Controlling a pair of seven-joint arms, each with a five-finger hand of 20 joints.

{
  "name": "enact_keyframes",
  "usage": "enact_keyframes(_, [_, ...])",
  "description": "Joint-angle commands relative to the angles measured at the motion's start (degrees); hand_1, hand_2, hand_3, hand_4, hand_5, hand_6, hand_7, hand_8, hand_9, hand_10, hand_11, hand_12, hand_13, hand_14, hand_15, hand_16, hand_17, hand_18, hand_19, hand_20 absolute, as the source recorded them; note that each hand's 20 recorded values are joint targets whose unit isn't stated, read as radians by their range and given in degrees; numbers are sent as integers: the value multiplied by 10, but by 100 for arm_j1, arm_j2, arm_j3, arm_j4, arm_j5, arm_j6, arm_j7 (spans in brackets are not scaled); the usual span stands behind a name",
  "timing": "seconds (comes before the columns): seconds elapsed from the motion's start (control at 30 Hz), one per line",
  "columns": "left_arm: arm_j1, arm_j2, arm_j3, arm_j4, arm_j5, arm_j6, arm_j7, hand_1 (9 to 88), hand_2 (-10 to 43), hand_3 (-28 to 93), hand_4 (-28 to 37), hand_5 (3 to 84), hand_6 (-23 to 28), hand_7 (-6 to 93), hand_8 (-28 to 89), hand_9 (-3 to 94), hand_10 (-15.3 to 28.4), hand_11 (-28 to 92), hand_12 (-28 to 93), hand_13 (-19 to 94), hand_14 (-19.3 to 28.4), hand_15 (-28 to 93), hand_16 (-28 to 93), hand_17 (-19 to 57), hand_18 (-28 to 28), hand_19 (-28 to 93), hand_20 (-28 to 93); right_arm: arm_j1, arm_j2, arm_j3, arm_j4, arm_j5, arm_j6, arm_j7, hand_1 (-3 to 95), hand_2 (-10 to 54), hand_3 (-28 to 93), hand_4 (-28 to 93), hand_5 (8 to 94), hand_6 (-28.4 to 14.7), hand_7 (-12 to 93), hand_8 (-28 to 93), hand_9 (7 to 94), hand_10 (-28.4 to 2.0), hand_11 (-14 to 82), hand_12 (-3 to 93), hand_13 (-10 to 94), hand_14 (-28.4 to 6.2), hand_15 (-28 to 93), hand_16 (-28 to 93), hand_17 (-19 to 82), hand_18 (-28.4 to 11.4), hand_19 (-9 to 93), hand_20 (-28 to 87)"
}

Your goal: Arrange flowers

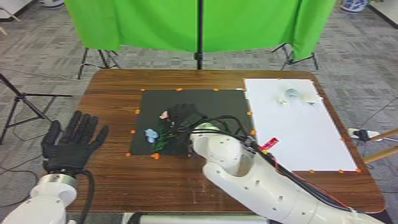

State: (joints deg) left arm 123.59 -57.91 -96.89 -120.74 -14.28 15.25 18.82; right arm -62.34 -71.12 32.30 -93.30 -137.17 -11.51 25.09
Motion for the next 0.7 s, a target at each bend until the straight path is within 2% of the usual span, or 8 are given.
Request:
enact_keyframes(0.03, [111, -48, 2, 27, -249, 178, 17, 289, 130, 743, -283, 442, 71, 220, -119, 407, 151, 298, 129, 331, 156, 451, -61, -49, 154, 399, 190, -74, 16, 82, -142, 53, -243, 144, 473, -95, 770, -283, 465, -85, 160, -102, 488, -199, 193, 196, 492, -159, 559, 216, 342, -212, 826, 291])
enact_keyframes(0.1, [125, -52, -6, 17, -288, 170, 28, 289, 128, 745, -283, 442, 71, 221, -119, 407, 151, 298, 129, 333, 155, 454, -61, -49, 154, 401, 191, -94, 25, 97, -169, 111, -288, 174, 464, -95, 771, -283, 461, -88, 155, -101, 480, -204, 187, 193, 487, -161, 566, 207, 339, -214, 829, 293])
enact_keyframes(0.27, [114, -59, 5, 13, -273, 170, 60, 291, 125, 746, -283, 444, 72, 226, -121, 409, 153, 300, 129, 333, 155, 456, -62, -49, 154, 402, 192, -114, 81, 118, -225, 160, -206, 241, 445, -95, 771, -283, 460, -89, 149, -95, 470, -210, 175, 190, 480, -168, 574, 197, 331, -219, 829, 295])
enact_keyframes(0.5, [153, -72, 15, 5, -295, 191, 95, 291, 125, 745, -283, 444, 73, 228, -122, 410, 152, 301, 128, 334, 156, 459, -63, -48, 154, 402, 192, -102, 100, 172, -323, 236, 174, 482, 435, -95, 764, -283, 511, -86, 191, -95, 493, -212, 178, 189, 493, -168, 575, 190, 336, -224, 834, 298])
enact_keyframes(0.63, [143, -99, 27, 0, -279, 179, 87, 291, 125, 745, -283, 444, 73, 227, -122, 410, 153, 301, 128, 333, 156, 460, -64, -48, 154, 402, 192, -146, 122, 335, -496, 287, 209, 664, 429, -95, 753, -281, 532, -96, 166, -101, 507, -217, 174, 186, 502, -170, 570, 191, 344, -229, 845, 300])
enact_keyframes(0.67, [56, -120, 58, 62, -271, 188, 69, 291, 125, 745, -283, 444, 73, 228, -122, 410, 154, 300, 128, 333, 156, 460, -64, -48, 154, 402, 192, -159, 110, 466, -451, 233, 223, 575, 427, -95, 751, -279, 533, -98, 161, -99, 509, -217, 173, 185, 504, -170, 568, 191, 345, -230, 848, 300])
enact_keyframes(0.7, [68, -147, 44, 54, -261, 164, 57, 291, 125, 745, -283, 444, 73, 228, -122, 410, 153, 300, 128, 333, 156, 460, -64, -48, 154, 402, 192, -156, 214, 519, -513, 252, 299, 561, 424, -95, 749, -278, 534, -99, 158, -97, 510, -218, 172, 185, 505, -170, 568, 191, 346, -230, 849, 300])
